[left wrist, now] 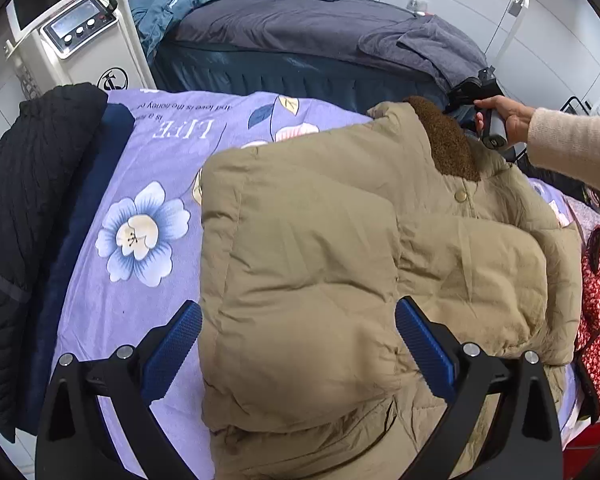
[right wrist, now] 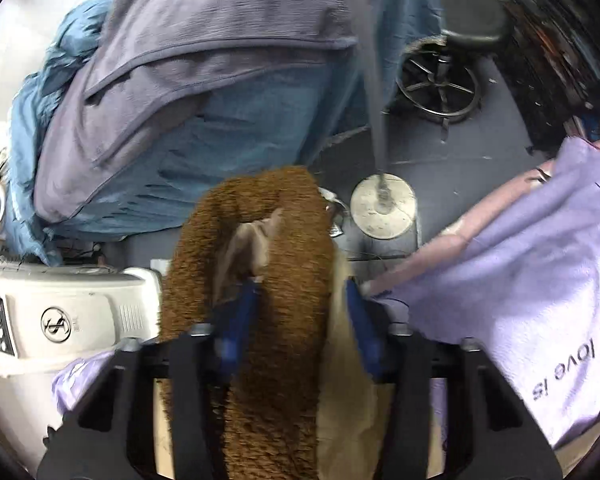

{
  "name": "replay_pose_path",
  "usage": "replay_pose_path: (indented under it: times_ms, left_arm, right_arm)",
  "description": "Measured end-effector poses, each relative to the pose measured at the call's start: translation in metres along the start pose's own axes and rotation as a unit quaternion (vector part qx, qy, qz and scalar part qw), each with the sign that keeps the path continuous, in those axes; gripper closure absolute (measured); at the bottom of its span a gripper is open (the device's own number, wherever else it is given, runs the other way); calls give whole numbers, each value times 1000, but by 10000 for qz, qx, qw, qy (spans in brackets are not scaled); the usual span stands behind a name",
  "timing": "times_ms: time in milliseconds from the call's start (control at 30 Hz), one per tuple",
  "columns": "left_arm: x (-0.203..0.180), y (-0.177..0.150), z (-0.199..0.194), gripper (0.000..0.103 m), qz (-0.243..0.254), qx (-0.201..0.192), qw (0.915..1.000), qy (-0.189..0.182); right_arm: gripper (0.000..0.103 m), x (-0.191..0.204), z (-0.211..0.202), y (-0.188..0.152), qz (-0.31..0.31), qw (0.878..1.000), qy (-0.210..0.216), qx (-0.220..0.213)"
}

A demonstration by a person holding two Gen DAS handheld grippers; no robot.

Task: Fold large clothes
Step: 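Grasp the brown fleece collar with the right tool and lift it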

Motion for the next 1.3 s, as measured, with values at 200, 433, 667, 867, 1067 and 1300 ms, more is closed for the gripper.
replay_pose_path:
  times_ms: [200, 433, 667, 867, 1067, 1300]
  left_arm:
    - [-8, 26, 0, 8, 109, -268, 9996, 48]
    - [-10, 60, -15, 8, 65, -730, 9973, 58]
    - [-19, 67, -23, 8, -97, -750, 9970, -186]
    - [-7, 43, -26, 7, 59, -642, 9979, 26]
    - [44, 2, -11, 7, -268, -193, 9979, 563]
    - [68, -16, 5, 7, -537, 167, 9956, 748]
  right_arm:
    - [102, 71, -63, -25, -2110, 9761, -39, -524]
    - [103, 142, -226, -185, -5058, 8489, 715, -1356]
    - [17, 98, -187, -172, -4618, 8816, 72, -971]
    - [9, 37, -83, -44, -2137, 9755, -116, -501]
    - [9, -16, -4, 20, 685, 9953, 656, 202]
    - [68, -36, 48, 17, 963, 9924, -220, 734]
Point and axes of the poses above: each gripper's, at about its wrist camera, not at the fingertips, and z roughly the way its jaws point, x to its left, y to its top, the point moved 4 cm from there along z, roughly the way its jaws point, and after that the axes turned 9 degrees about y, right-handed, at the moved point
